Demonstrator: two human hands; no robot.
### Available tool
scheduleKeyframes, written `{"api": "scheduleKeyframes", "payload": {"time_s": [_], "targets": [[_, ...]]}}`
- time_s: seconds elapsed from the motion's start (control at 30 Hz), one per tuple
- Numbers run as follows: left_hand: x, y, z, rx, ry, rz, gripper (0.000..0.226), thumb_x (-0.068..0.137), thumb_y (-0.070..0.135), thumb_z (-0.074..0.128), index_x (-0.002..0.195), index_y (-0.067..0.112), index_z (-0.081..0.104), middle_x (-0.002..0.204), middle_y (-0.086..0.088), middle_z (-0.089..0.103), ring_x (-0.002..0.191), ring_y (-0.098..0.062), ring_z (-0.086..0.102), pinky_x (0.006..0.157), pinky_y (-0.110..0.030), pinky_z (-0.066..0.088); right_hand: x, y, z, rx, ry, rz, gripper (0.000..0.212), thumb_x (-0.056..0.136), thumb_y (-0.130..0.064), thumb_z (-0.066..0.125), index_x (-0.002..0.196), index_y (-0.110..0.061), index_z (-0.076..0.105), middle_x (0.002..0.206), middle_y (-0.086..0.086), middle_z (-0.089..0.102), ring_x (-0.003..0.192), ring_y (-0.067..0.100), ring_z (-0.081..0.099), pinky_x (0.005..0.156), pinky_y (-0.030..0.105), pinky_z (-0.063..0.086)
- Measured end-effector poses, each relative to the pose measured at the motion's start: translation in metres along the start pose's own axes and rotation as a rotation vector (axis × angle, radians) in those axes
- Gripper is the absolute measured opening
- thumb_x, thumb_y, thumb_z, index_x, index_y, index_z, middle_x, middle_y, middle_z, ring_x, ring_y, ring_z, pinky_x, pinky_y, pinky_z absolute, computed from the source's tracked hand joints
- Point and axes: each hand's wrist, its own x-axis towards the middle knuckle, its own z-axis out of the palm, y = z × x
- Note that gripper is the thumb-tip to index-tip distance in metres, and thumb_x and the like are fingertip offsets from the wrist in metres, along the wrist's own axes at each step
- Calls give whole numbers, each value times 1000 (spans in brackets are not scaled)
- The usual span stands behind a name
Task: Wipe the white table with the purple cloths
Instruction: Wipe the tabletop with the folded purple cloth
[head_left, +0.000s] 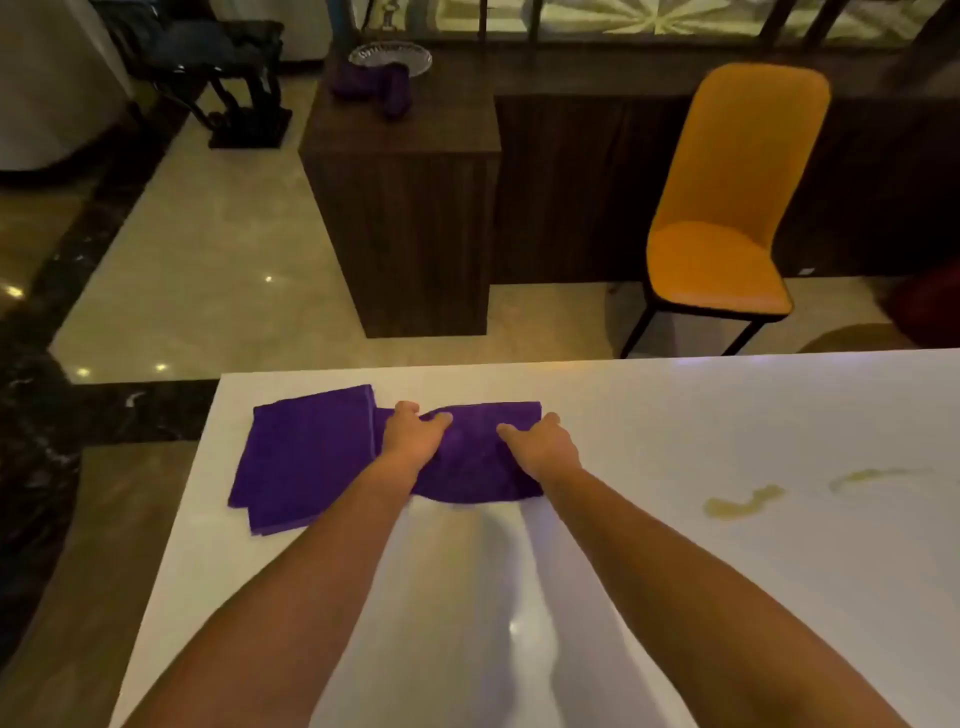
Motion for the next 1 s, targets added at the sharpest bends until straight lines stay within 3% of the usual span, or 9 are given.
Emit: {"api": "scheduleKeyframes", "payload": {"time_s": [0.1, 0.2, 0.37, 0.47, 0.53, 0.67, 0.8, 0.9, 1.0], "targets": [[-7, 1, 7, -37, -121, -28, 73, 93, 38, 73, 153, 13, 41, 153, -12, 48, 136, -32, 51, 114, -45, 44, -4, -4, 15, 208, -24, 69, 78, 93, -56, 74, 147, -9, 44, 131, 11, 62, 114, 31, 64, 82, 37, 50], [-21, -7, 10, 14, -124, 38, 52, 96, 31, 71, 143, 17, 55, 146, -6, 57, 130, -27, 56, 111, -43, 47, -16, 1, 21, 290, -152, 84, 60, 95, -47, 75, 138, -11, 55, 117, 5, 63, 103, 26, 62, 85, 36, 51], [-50, -13, -1, -161, -83, 100, 26, 100, 32, 66, 125, 29, 61, 135, -5, 60, 115, -24, 61, 99, -42, 56, -44, 13, 4, 493, -125, -50, 44, 103, -31, 67, 141, -16, 53, 134, 10, 66, 117, 29, 65, 104, 48, 58], [-81, 7, -18, -282, -195, 47, 17, 101, 36, 65, 115, 43, 60, 133, -3, 58, 111, -23, 63, 88, -40, 62, -71, 17, -23, 429, -72, -183, 51, 105, -27, 66, 150, -21, 44, 144, 7, 60, 123, 26, 62, 104, 44, 58], [-104, 25, -34, -358, -271, 79, 26, 98, 32, 70, 117, 49, 62, 133, -1, 59, 111, -23, 65, 81, -36, 64, -93, 14, -49, 446, -15, -266, 61, 104, -25, 67, 157, -28, 36, 153, 5, 53, 129, 27, 59, 103, 44, 59], [-159, 53, -58, -474, -397, 310, 49, 97, 16, 69, 125, 56, 65, 142, 1, 53, 125, -27, 61, 94, -40, 61, -146, 12, -96, 425, 111, -571, 67, 109, -22, 58, 164, -43, 25, 164, -2, 42, 140, 23, 51, 106, 42, 58], [-225, 71, -69, -456, -412, 541, 32, 102, 14, 60, 118, 36, 77, 138, 7, 59, 126, -21, 59, 89, -29, 59, -196, 19, -130, 343, 162, -802, 41, 115, -20, 42, 150, -37, 53, 145, -7, 55, 129, 17, 57, 89, 11, 51], [-271, 72, -70, -383, -358, 651, 27, 104, 21, 57, 113, 35, 79, 137, 8, 59, 125, -17, 59, 93, -29, 59, -230, 34, -149, 338, 235, -834, 36, 113, -24, 49, 147, -30, 58, 140, -6, 58, 123, 15, 59, 94, 17, 53], [-307, 65, -59, -261, -255, 733, 27, 104, 24, 60, 123, 37, 73, 141, 9, 52, 127, -15, 55, 99, -32, 57, -255, 58, -155, 240, 337, -853, 55, 105, -33, 65, 156, -28, 47, 146, -4, 57, 119, 8, 53, 90, 14, 46]]}}
